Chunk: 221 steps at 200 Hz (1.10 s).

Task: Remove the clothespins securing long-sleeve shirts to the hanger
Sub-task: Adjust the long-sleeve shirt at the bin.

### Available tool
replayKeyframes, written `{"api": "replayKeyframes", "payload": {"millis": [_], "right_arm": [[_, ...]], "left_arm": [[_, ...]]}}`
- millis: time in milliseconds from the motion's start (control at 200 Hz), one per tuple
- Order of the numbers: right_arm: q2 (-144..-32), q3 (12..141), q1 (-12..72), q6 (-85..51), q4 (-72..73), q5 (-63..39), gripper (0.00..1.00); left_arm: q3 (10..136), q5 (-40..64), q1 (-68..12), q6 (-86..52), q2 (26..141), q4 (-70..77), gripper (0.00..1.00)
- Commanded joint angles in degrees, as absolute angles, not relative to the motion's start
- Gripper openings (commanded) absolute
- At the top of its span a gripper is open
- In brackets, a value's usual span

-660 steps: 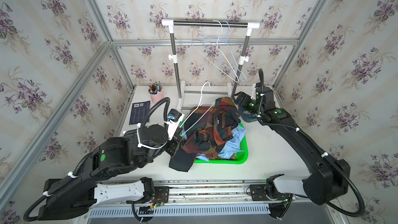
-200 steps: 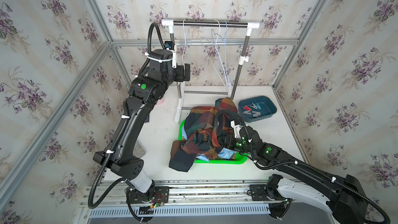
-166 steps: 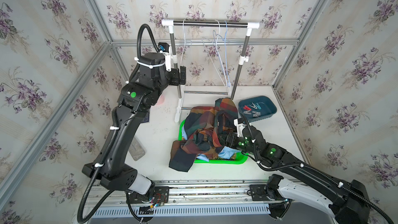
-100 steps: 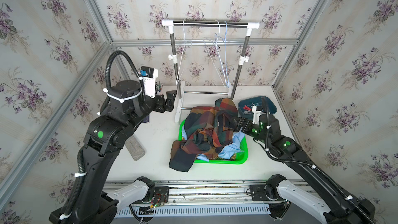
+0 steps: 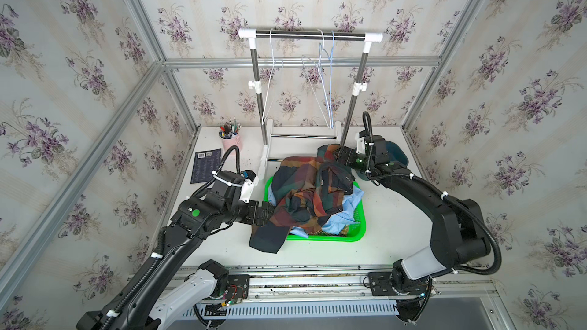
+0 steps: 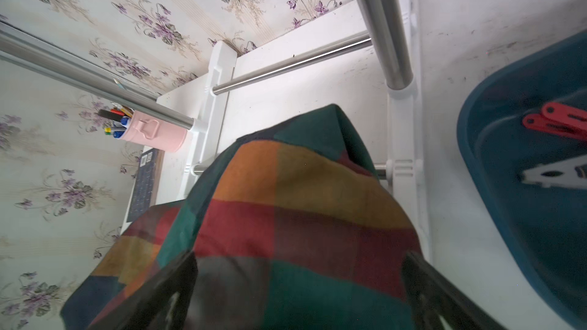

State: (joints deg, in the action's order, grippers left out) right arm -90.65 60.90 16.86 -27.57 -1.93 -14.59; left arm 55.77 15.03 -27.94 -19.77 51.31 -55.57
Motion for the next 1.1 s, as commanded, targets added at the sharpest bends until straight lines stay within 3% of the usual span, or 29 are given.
{"api": "replayKeyframes", "payload": {"millis": [0, 170, 325, 375, 455, 555, 625, 814, 964, 1099], "right_arm": [[-93.8, 62.3, 16.9, -23.7, 1.3, -17.1, 1.00], [-97.2, 62.2, 17.4, -25.1, 4.0, -20.8, 0.96], [-96.4, 59.4, 18.2, -26.4, 6.5, -23.8, 0.81], [-95.0, 58.3, 18.7, -26.3, 7.1, -24.0, 0.72], [-92.5, 56.3, 19.0, -26.8, 8.9, -25.9, 0.54], [-88.1, 52.4, 19.0, -27.4, 12.8, -29.8, 0.30], [-83.7, 49.7, 19.0, -27.8, 14.2, -31.4, 0.00], [-72.5, 47.8, 21.9, -28.9, 9.6, -35.4, 0.00], [-59.9, 46.6, 27.9, -32.7, 3.3, -32.5, 0.00], [-49.3, 44.0, 36.9, -38.1, -1.3, -26.3, 0.00]], "left_arm": [[51.7, 22.8, -28.9, -24.3, 51.3, -47.8, 0.99], [49.4, 20.7, -32.9, -25.1, 56.6, -44.1, 0.99], [48.6, 17.4, -35.5, -26.2, 61.2, -40.5, 0.99], [49.0, 15.6, -36.1, -26.2, 61.9, -40.3, 0.95], [49.9, 13.6, -36.6, -25.8, 62.4, -39.5, 0.73], [51.0, 13.8, -36.6, -25.2, 64.8, -37.9, 0.24], [52.8, 13.3, -36.7, -25.1, 67.1, -36.9, 0.02], [65.8, 10.5, -37.0, -22.6, 72.7, -36.9, 0.00], [76.7, 8.1, -39.0, -20.3, 76.3, -40.6, 0.00], [78.9, 7.5, -40.7, -20.3, 76.3, -41.5, 0.00]]}}
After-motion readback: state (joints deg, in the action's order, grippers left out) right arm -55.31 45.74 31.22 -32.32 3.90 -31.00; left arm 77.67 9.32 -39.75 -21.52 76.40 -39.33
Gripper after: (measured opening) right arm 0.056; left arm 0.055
